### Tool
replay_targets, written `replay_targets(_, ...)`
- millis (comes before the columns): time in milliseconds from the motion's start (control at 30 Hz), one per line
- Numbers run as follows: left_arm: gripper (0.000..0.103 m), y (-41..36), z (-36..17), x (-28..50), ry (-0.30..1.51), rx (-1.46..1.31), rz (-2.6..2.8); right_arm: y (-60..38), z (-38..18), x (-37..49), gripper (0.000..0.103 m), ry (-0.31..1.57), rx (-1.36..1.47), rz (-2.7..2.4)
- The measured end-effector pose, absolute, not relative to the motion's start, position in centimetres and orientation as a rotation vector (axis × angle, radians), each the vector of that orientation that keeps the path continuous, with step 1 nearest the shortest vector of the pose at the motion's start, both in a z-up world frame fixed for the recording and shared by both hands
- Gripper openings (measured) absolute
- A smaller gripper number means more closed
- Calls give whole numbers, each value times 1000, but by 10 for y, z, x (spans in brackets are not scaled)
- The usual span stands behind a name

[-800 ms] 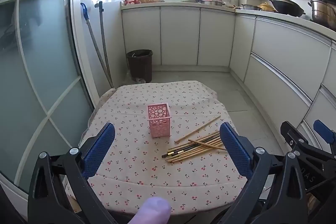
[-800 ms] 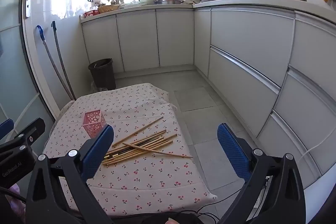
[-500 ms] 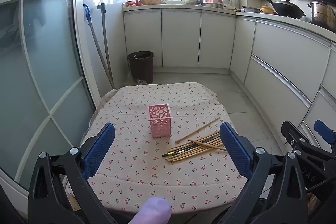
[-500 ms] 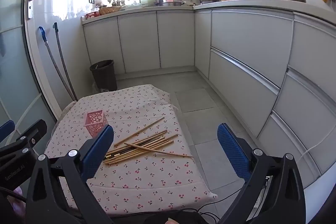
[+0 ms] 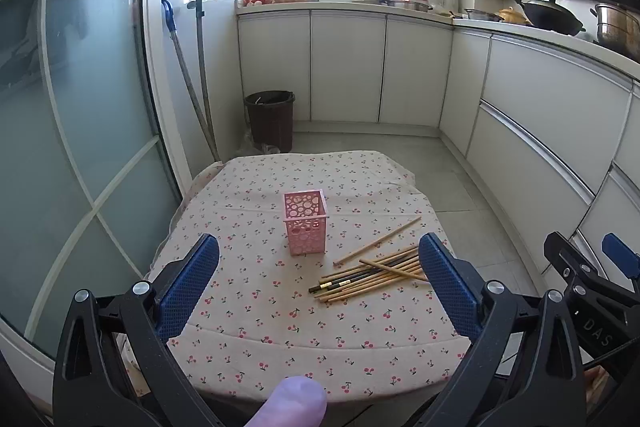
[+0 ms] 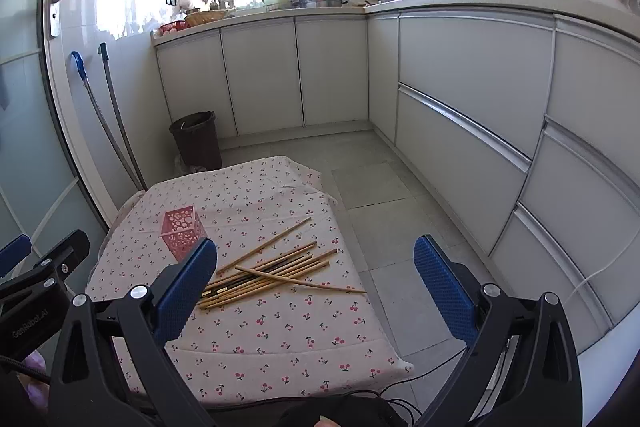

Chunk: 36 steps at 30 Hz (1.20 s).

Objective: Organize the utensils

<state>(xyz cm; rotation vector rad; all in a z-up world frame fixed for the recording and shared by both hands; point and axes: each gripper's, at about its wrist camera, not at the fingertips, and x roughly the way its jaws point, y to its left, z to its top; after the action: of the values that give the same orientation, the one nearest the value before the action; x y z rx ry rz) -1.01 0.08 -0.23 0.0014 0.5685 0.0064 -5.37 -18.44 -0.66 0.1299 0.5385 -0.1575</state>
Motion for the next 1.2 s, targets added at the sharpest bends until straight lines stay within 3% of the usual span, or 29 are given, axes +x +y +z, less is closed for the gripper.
replay_targets(1200,96,-3,-11,-4,603,11,23,-184,-16,-45,96,587,137,-152)
